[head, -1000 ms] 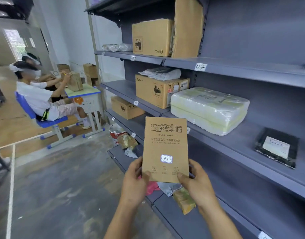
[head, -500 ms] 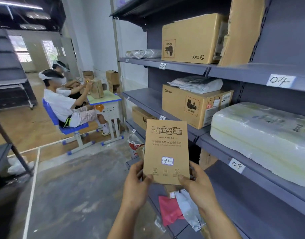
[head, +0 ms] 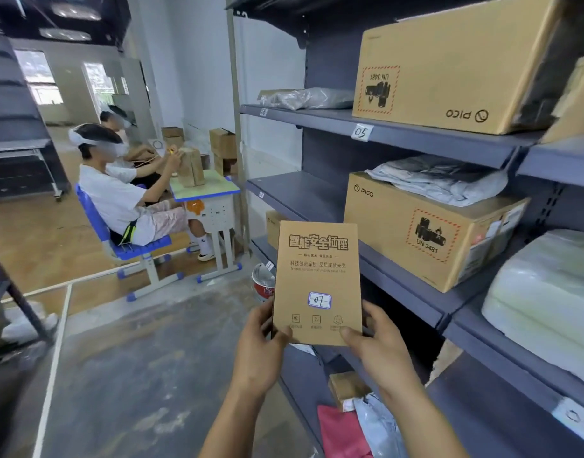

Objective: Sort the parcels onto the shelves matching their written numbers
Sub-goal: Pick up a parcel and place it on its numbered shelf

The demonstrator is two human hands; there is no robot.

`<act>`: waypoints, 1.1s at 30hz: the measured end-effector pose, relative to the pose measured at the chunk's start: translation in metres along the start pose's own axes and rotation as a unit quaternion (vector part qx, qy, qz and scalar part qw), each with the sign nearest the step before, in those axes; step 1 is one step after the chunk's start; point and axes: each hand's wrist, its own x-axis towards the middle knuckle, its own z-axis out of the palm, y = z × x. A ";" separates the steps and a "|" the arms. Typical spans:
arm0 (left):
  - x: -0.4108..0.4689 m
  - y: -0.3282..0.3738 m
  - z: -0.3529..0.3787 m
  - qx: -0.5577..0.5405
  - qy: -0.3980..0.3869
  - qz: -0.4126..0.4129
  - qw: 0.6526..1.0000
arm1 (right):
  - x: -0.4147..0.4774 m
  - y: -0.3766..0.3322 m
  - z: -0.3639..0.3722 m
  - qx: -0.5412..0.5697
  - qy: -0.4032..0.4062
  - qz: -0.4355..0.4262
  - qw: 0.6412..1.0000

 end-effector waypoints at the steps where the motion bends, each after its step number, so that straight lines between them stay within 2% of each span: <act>1: 0.013 -0.002 -0.007 -0.004 -0.006 0.002 1.000 | 0.008 -0.001 0.011 0.003 0.004 -0.003 1.000; 10: 0.145 -0.006 -0.086 0.002 -0.086 0.006 0.996 | 0.071 -0.028 0.122 0.021 0.062 -0.004 0.998; 17: 0.220 -0.005 -0.119 0.018 -0.129 0.006 0.992 | 0.113 -0.043 0.180 0.006 0.107 0.002 0.994; 24: 0.304 -0.014 -0.121 0.021 -0.148 0.003 0.989 | 0.185 -0.052 0.213 -0.005 0.121 0.001 0.993; 33: 0.450 -0.015 -0.097 0.050 -0.155 0.002 0.987 | 0.318 -0.068 0.243 -0.031 0.146 -0.011 0.989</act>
